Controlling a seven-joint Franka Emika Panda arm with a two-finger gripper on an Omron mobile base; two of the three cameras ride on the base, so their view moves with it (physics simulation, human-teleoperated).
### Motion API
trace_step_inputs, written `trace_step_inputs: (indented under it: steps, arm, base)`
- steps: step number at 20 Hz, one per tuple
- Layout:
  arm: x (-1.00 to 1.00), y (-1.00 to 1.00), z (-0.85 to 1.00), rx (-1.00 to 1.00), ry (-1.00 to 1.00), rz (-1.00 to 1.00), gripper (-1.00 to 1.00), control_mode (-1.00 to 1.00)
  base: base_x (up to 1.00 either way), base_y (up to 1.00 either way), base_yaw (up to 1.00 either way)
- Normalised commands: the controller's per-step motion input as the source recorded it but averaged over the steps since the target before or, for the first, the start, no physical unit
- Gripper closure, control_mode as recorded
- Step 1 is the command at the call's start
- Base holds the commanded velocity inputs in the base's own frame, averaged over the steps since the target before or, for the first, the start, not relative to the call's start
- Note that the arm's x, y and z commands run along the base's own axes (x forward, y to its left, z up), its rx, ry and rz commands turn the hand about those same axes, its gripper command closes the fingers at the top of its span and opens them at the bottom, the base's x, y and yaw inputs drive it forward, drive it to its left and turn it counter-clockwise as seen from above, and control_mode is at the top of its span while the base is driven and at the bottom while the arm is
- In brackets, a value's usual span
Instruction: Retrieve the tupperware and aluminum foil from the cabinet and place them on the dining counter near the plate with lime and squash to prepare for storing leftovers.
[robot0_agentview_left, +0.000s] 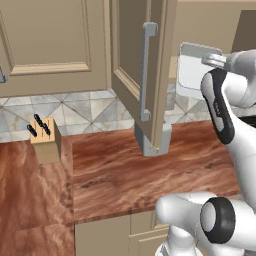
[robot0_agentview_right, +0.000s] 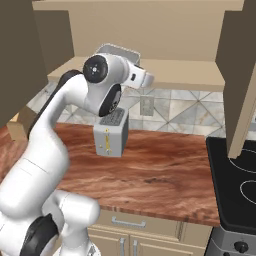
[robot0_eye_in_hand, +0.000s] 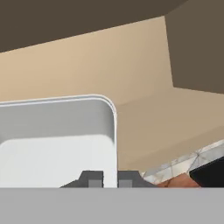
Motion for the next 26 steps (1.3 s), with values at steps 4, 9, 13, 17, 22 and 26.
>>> trace_step_inputs:
  steps: [4, 9, 13, 17, 22, 26]
  arm:
    - [-1.00, 0.00, -0.07, 0.00, 0.31, 0.00, 1.00, -1.00]
    - [-0.48, 0.00, -0.80, -0.02, 0.21, -0.01, 1.00, -1.00]
    - [-0.01, 0.22, -0.97, -0.01, 0.08, 0.00, 1.00, -1.00]
    - [0.05, 0.40, -0.89, 0.00, 0.03, 0.00, 1.00, -1.00]
    - [0.14, 0.44, -0.68, 0.00, 0.10, 0.00, 1.00, -1.00]
    - [0.00, 0.00, 0.00, 0.00, 0.00, 0.00, 1.00, 1.00]
  base:
    - [0.00, 0.00, 0.00]
    - [0.00, 0.00, 0.00]
    - [0.00, 0.00, 0.00]
    - [0.00, 0.00, 0.00]
    - [0.00, 0.00, 0.00]
    - [-0.09, 0.27, 0.00]
